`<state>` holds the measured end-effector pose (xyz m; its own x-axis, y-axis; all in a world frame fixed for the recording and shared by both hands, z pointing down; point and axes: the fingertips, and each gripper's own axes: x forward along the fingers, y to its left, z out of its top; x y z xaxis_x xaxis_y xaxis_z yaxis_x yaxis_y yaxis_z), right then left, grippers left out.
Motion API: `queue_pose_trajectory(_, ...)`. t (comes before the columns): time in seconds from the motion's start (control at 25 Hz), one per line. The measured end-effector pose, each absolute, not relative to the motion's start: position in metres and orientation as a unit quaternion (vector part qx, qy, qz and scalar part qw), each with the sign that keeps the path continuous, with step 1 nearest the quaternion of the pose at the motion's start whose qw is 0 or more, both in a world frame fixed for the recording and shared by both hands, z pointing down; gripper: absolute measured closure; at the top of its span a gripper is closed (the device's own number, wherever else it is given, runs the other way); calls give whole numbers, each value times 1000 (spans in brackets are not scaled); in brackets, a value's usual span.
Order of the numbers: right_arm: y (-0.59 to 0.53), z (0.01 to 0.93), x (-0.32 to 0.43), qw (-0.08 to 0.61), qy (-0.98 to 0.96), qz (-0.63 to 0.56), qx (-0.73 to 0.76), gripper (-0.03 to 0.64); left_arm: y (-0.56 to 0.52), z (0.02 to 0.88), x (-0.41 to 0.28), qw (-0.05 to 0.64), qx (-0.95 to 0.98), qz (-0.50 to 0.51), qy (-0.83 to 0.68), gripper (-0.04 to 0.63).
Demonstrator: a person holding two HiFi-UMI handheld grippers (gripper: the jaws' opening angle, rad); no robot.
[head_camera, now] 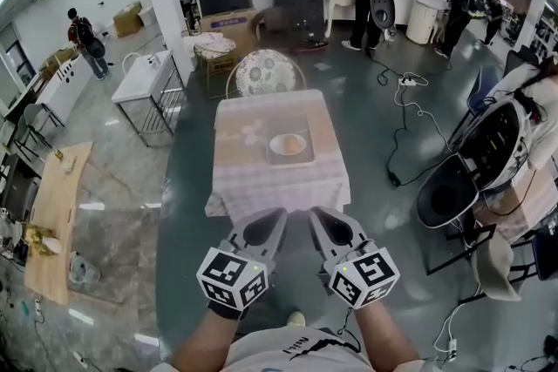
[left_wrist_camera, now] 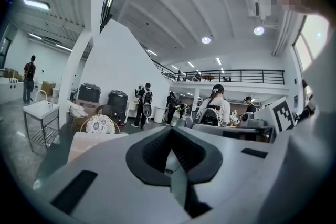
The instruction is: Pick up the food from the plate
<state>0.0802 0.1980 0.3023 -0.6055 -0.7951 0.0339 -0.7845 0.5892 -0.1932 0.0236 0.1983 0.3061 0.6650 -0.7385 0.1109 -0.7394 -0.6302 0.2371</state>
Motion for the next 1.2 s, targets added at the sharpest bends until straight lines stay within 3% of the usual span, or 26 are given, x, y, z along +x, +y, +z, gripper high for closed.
queue_pose_trajectory(1.2,-67,360,28,-4,844,-137,-518,601,-77,368,-28,143,924,22,-355,589)
